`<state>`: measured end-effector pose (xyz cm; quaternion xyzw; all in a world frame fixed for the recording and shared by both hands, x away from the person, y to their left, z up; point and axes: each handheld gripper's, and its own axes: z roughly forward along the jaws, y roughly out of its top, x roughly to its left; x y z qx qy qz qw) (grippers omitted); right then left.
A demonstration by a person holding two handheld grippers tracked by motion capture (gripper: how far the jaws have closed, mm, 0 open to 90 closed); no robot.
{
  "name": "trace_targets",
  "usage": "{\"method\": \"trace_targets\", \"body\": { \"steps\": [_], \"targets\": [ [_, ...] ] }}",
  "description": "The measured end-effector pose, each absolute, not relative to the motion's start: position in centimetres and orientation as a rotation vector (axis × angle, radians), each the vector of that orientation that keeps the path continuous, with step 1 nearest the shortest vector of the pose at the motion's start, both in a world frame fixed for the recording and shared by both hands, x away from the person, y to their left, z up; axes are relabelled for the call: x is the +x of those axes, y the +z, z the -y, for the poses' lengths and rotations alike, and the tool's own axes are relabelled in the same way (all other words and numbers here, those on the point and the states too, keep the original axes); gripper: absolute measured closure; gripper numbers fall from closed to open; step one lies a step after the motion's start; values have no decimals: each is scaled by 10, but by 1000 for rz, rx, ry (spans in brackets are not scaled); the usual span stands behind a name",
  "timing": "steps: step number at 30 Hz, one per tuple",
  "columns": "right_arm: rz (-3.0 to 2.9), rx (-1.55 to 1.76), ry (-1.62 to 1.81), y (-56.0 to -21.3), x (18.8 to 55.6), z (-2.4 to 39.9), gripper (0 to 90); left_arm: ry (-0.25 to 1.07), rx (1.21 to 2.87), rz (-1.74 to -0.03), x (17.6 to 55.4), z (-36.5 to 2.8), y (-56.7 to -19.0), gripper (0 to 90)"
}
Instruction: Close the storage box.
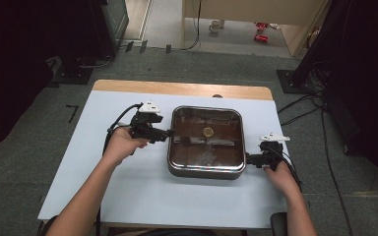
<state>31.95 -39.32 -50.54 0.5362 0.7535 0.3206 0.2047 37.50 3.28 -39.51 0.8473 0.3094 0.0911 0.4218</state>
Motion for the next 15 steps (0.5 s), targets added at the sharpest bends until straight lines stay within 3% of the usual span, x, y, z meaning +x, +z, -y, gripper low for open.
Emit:
{"method": "trace_targets", "body": {
  "steps": [15],
  "targets": [
    [-2100,1495,894,-505,320,393,0,339,2096,-893,352,-70,-426,241]
  ]
}}
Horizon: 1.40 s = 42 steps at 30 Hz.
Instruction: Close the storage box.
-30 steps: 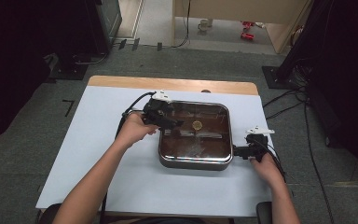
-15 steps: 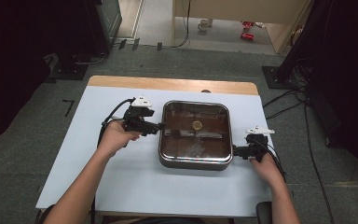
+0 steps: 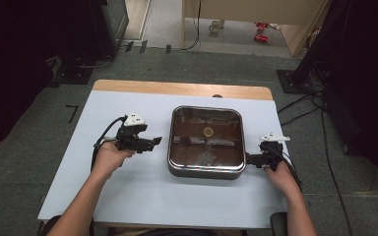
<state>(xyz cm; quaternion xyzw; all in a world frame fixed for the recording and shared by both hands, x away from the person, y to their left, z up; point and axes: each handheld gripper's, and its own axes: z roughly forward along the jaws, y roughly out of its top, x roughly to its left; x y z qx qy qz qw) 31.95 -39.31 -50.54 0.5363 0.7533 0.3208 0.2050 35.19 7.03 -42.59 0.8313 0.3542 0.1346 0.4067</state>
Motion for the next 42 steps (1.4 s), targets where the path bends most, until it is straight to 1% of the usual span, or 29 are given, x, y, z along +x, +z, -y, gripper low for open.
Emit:
{"method": "trace_targets", "body": {
  "steps": [1,7,10,12,15,20,26,27,30,32,33,34,36,38,42],
  "targets": [
    [-2100,1495,894,-505,320,393,0,362,2100,-896,347,-75,-430,238],
    [-2100,1496,894,-505,320,393,0,392,2081,-940,333,-83,-441,232],
    [-2100,1496,894,-505,319,393,0,393,2074,-946,328,-85,-445,228],
    [-2101,1496,893,-505,320,393,0,372,2053,-954,322,-89,-451,224],
    [-2101,1496,893,-505,319,393,0,382,2047,-976,319,-91,-455,223],
    [-2101,1496,893,-505,319,393,0,419,2093,-1017,312,-91,-472,224],
    [-2102,1497,893,-505,320,393,0,414,2117,-1015,312,-85,-480,224],
    [-2102,1497,893,-505,320,393,0,436,2126,-1020,314,-83,-483,225],
    [-2102,1497,893,-505,320,393,0,440,2133,-1029,315,-80,-486,229],
    [-2102,1497,893,-505,320,393,0,409,2162,-1020,317,-75,-493,229],
    [-2102,1497,893,-505,320,393,0,419,2169,-1003,316,-72,-496,225],
    [-2102,1497,893,-505,320,393,0,419,2169,-1003,316,-72,-496,205],
    [-2101,1497,893,-505,320,393,0,417,2154,-981,316,-69,-497,217],
    [-2102,1497,893,-505,320,393,0,420,2148,-978,315,-68,-499,193],
    [-2101,1497,893,-505,320,393,0,421,2146,-978,315,-68,-499,193]
  ]
}}
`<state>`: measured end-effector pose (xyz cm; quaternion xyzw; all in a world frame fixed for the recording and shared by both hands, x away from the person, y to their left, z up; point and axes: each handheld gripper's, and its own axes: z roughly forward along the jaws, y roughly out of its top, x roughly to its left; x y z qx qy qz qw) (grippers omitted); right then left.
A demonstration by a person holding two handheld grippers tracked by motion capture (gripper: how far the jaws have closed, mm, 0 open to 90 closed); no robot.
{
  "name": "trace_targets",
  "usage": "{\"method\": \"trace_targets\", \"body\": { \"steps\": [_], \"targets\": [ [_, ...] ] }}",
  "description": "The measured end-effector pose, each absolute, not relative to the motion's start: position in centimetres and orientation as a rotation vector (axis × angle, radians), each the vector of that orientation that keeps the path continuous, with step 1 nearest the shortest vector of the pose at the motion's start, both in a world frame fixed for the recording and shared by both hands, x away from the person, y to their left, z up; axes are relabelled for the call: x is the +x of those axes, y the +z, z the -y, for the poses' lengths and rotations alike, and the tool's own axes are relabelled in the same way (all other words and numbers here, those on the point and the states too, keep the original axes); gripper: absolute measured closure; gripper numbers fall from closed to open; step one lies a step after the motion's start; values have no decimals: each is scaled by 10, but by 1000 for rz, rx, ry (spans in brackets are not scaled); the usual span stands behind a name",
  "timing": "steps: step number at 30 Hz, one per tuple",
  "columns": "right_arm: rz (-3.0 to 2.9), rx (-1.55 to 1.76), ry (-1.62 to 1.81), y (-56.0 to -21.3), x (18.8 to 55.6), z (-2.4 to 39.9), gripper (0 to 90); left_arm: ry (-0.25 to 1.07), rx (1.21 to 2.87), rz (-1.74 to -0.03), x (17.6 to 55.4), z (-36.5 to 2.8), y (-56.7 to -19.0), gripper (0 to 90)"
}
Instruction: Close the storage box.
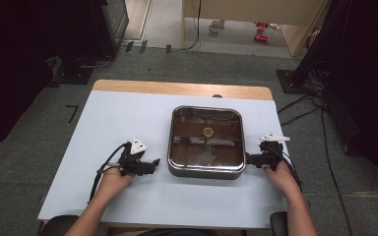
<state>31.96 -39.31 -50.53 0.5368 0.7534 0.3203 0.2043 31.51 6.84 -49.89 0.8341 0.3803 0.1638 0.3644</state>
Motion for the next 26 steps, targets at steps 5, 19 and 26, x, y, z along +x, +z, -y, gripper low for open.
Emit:
{"method": "trace_targets", "body": {
  "steps": [5,19,26],
  "targets": [
    [-2102,1495,892,-505,320,393,0,424,2148,-977,315,-68,-499,192],
    [-2102,1496,892,-505,319,393,0,428,2146,-976,315,-68,-499,192],
    [-2102,1496,892,-505,320,393,0,439,2148,-985,315,-68,-499,173]
  ]
}}
